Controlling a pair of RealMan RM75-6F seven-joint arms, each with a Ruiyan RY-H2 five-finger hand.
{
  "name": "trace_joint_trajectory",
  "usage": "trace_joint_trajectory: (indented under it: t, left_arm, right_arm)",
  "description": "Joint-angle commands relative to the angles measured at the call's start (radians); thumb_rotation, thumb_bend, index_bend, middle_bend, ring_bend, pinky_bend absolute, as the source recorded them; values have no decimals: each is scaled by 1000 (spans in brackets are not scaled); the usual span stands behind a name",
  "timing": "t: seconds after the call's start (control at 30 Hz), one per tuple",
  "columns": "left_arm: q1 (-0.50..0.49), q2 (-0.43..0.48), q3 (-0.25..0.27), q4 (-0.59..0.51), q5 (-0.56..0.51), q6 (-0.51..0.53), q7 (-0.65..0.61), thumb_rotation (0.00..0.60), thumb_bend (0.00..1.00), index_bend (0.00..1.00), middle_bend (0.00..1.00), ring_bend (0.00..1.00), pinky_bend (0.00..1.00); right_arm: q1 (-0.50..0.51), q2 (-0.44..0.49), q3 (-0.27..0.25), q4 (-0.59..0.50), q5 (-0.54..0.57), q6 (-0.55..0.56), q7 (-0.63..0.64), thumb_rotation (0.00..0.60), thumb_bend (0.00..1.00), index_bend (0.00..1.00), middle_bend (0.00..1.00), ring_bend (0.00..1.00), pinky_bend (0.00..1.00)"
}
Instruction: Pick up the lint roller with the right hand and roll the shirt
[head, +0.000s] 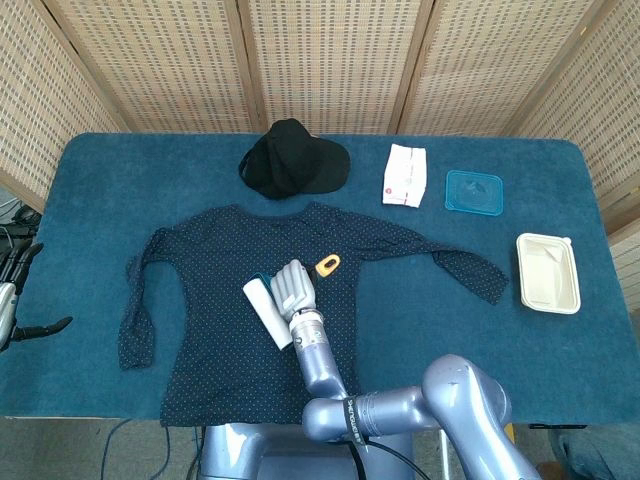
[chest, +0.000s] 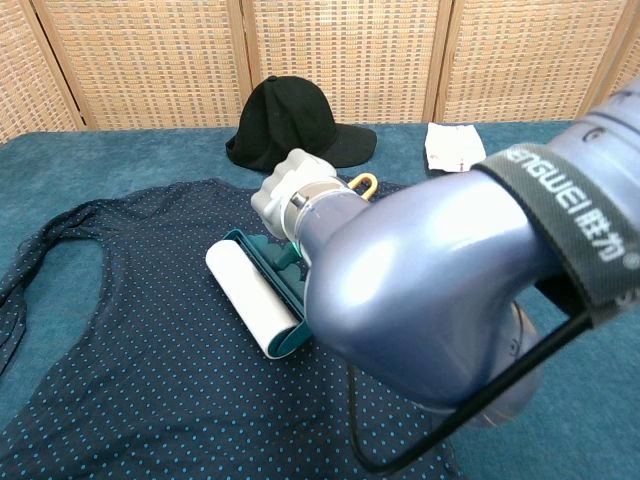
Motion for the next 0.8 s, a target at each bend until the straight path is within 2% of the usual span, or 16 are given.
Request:
trace_joint_trajectory:
  t: [0.03, 0.13, 0.5, 0.63, 0.8]
  left_arm:
    - [-1, -1, 1, 3, -2, -3, 1, 600, 0, 0, 0, 0, 0]
    - [-2, -3, 1, 3, -3, -5, 3, 600, 0, 0, 0, 0, 0]
    - [-8, -9, 2, 0, -5, -10, 19, 600, 0, 0, 0, 0, 0]
    - [-11, -12, 2, -1, -8, -13, 29, 600, 0, 0, 0, 0, 0]
    - [-11, -13, 2, -2, -11, -14, 31, 600, 0, 0, 0, 0, 0]
  right_arm:
    - [-20, -9, -32, 24, -15, 2, -4, 600, 873, 714, 1000, 1000, 1000]
    - [-59, 18, -76, 36, -44, 12, 5, 600, 872, 711, 1000, 1000, 1000]
    - [-156, 135, -156, 59, -117, 16, 24, 600, 866, 710, 1000, 1000, 1000]
    - [-170, 177, -158, 54, -138, 3, 15, 600, 864, 711, 1000, 1000, 1000]
    - [-157, 154, -145, 42, -157, -7, -8, 600, 863, 715, 1000, 1000, 1000]
